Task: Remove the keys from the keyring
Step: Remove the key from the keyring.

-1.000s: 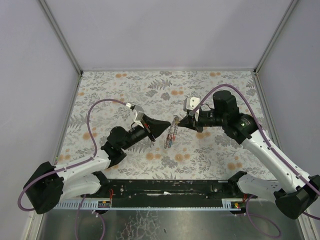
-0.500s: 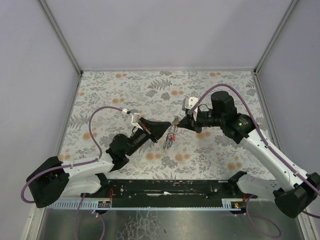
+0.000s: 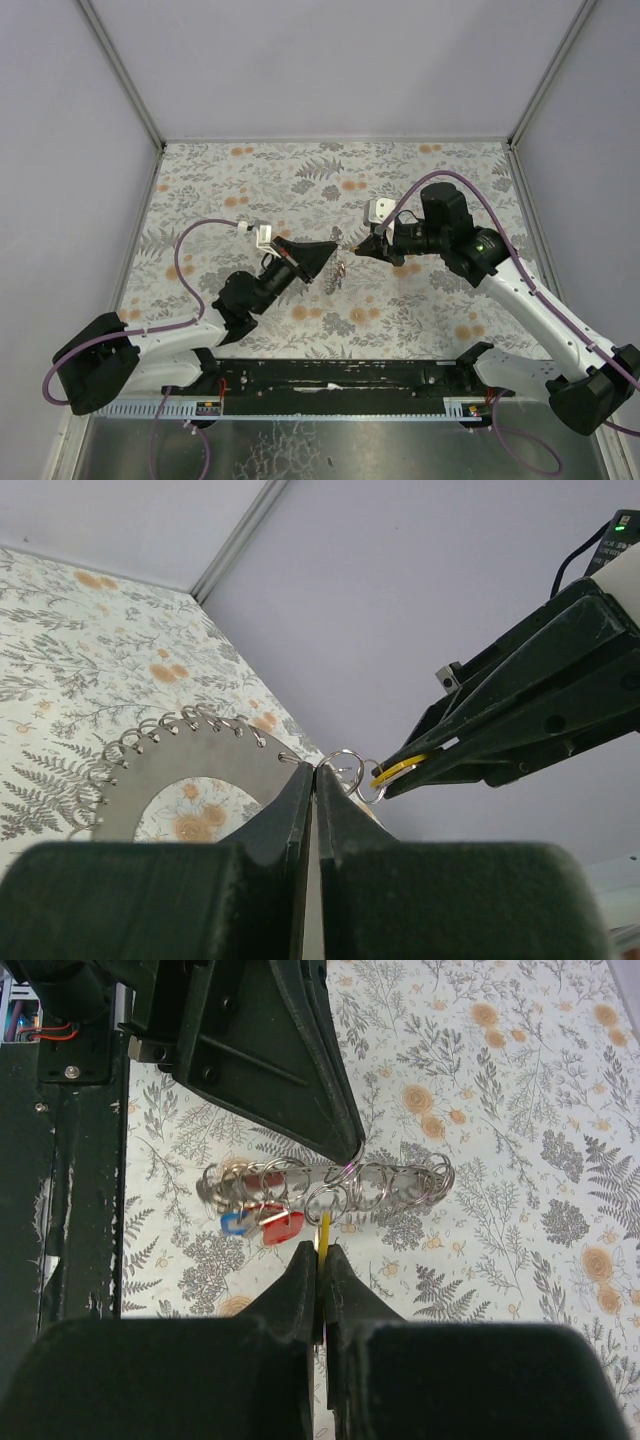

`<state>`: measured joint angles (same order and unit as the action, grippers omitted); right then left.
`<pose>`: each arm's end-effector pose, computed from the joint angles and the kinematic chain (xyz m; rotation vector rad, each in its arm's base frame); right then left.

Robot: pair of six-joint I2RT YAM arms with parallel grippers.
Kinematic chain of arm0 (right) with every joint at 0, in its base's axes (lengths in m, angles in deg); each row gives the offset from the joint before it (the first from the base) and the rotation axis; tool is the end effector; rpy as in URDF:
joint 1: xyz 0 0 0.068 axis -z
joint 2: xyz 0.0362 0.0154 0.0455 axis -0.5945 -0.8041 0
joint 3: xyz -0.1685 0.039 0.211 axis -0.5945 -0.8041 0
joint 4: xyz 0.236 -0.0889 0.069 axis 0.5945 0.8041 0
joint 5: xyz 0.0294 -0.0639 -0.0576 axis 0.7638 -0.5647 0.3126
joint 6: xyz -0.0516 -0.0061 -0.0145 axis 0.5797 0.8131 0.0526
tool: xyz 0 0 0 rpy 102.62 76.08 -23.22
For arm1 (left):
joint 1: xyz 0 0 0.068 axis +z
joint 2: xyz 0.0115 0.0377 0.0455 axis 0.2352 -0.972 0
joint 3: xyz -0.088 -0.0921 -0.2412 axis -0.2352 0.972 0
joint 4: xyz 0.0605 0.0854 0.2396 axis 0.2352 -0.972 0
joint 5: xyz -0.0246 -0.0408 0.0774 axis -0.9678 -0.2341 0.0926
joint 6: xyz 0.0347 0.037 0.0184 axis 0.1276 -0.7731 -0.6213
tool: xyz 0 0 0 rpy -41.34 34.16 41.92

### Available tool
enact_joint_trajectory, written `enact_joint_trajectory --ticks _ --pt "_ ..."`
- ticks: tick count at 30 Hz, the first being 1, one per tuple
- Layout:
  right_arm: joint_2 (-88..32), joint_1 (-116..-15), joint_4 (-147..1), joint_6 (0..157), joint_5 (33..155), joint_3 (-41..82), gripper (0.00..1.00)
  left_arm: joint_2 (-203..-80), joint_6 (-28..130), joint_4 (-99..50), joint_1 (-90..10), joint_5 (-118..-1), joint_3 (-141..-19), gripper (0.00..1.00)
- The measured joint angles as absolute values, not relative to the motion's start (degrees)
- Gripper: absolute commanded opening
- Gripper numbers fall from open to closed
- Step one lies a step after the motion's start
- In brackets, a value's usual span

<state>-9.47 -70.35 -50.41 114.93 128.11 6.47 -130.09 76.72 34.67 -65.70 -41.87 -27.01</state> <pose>0.1827 0.1510 0.3624 -1.3959 1.3775 0.7635 0.1427 -0.1738 0.2503 0.0205 1.3944 -1.2235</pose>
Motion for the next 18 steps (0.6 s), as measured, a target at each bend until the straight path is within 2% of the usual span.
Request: enact_joint_trajectory --ticks 9,12,14,18 --pt "-9.58 -70.32 -50.36 113.71 128.06 6.53 0.00 -132.21 79.14 36.41 -65.57 -42.51 -27.82 0.01" --pt "-9.58 -70.15 -50.32 112.86 128.11 7.47 0.00 -133.21 78.42 36.72 -65.30 -44.30 -27.82 0.29" --pt "-9.58 -69.82 -50.25 112.40 128.06 8.56 0.00 -133.39 77.24 36.70 -65.11 -46.07 -27.82 0.42" --pt "-9.58 -68.97 -50.21 112.03 128.11 9.72 0.00 -132.65 74.64 36.11 -63.64 -50.86 -27.82 0.46"
